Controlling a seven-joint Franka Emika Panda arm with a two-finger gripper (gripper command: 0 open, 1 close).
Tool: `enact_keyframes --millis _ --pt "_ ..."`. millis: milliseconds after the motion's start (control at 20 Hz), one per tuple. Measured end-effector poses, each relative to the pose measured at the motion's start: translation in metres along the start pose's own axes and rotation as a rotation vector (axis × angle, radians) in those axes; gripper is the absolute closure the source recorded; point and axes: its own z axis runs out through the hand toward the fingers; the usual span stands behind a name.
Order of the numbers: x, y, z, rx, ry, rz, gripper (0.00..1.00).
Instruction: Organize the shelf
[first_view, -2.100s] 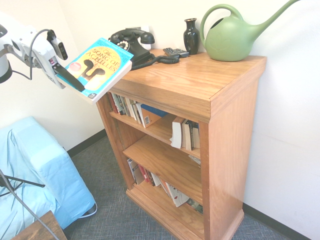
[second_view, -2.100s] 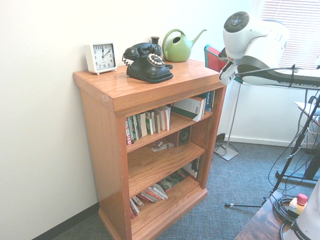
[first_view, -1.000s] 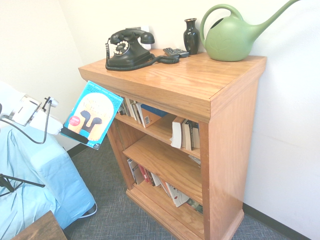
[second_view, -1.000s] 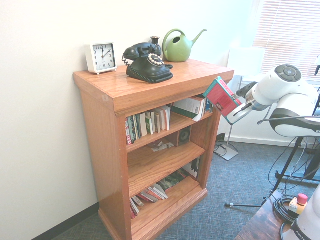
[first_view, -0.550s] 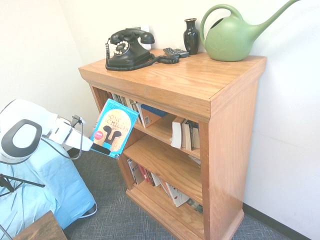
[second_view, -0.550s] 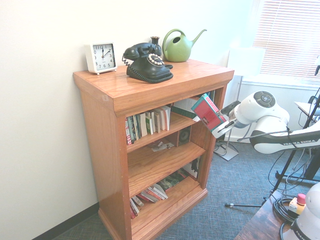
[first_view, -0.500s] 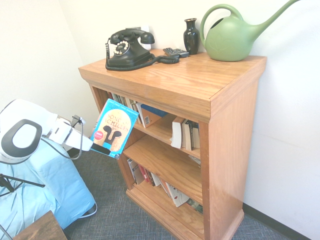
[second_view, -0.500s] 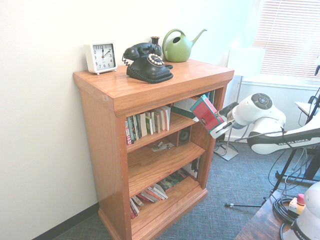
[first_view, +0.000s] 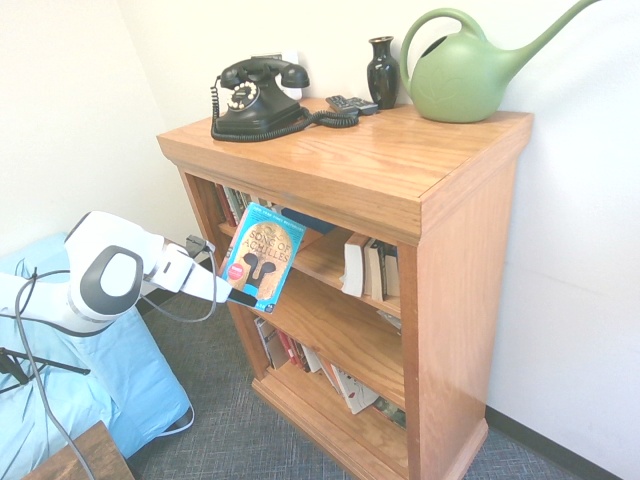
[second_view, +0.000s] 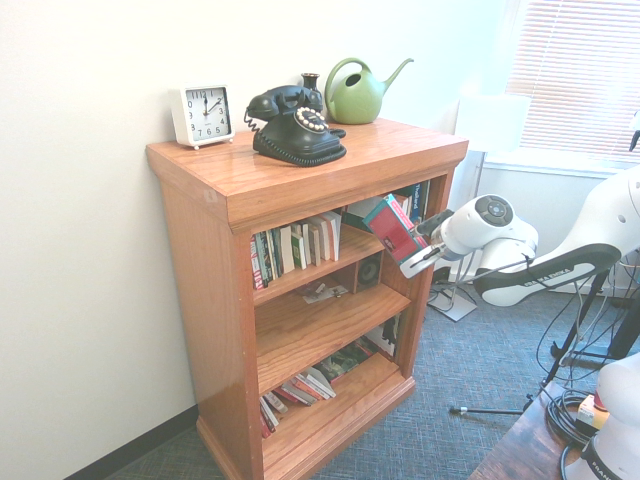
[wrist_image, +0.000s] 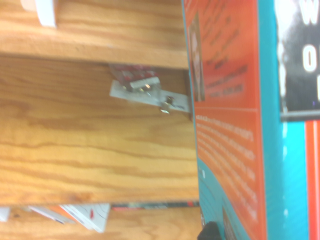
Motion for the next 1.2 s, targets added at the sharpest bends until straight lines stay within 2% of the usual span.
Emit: enact_keyframes --millis 550,950,1200 --pt "-0.010 -0.035 0.052 0.052 -0.062 -0.006 1.00" --pt "-0.002 -0.050 0.079 0.100 -0.115 0.033 1.00" --pt "-0.003 -0.065 0.081 0.143 -0.186 0.077 1.00"
